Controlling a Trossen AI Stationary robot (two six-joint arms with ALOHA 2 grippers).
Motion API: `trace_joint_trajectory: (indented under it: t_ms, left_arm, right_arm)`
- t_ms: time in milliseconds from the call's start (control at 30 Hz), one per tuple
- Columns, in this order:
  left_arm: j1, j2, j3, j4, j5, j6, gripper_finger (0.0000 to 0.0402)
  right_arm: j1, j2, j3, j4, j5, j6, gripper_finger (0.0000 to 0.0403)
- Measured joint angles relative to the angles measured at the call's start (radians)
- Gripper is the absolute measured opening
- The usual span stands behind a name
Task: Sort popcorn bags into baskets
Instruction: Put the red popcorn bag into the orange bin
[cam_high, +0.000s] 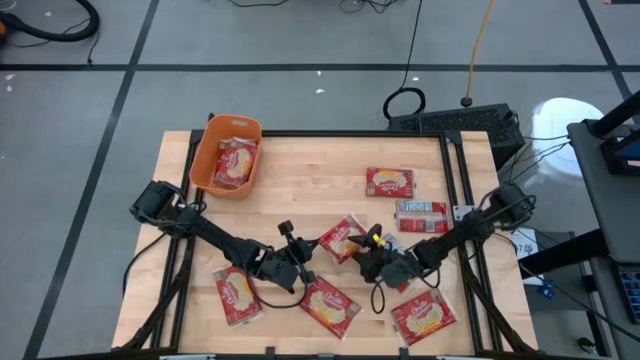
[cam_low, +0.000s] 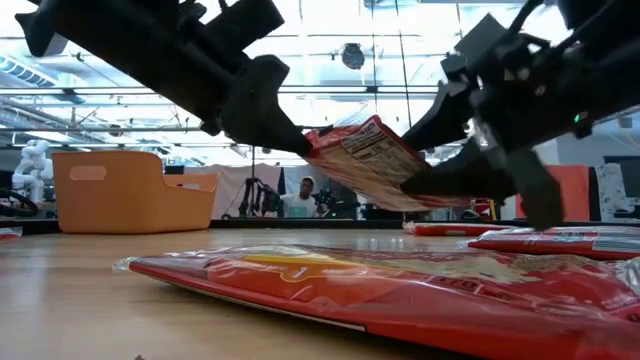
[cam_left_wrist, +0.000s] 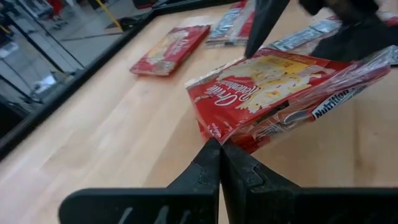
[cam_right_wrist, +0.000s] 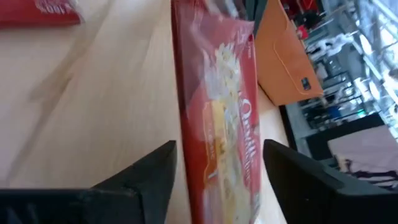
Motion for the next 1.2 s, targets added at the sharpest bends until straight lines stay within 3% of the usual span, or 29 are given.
trace_joint_trajectory:
  t_ms: [433,533,633,733,1000,1200]
  left_arm:
    - [0.002,0.000,0.000,-0.004,0.066,-0.063,0.0009]
    - [0.002,0.000,0.000,-0.005,0.105,-0.090,0.0010]
    - [0.003,-0.001,0.000,-0.011,0.129,-0.214,0.0018]
    - [0.004,-0.002,0.000,-0.010,0.172,-0.270,0.0060]
    - [-0.052,-0.039,0.001,-0.028,0.196,-0.324,0.0221]
    - [-0.110,-0.146,0.003,-0.099,0.189,-0.352,0.0268]
  right_arm:
    - [-0.006,0.057,0.000,0.079,0.004,-0.078,0.0052]
    - [-0.005,0.057,0.000,0.076,0.001,-0.078,0.0028]
    - [-0.005,0.057,0.000,0.076,0.000,-0.078,0.0022]
    - [-0.005,0.057,-0.001,0.076,-0.002,-0.078,0.0028]
    - [0.005,0.056,0.000,0.090,0.033,-0.141,0.0026]
    - [0.034,0.056,0.001,0.114,0.033,-0.292,0.0027]
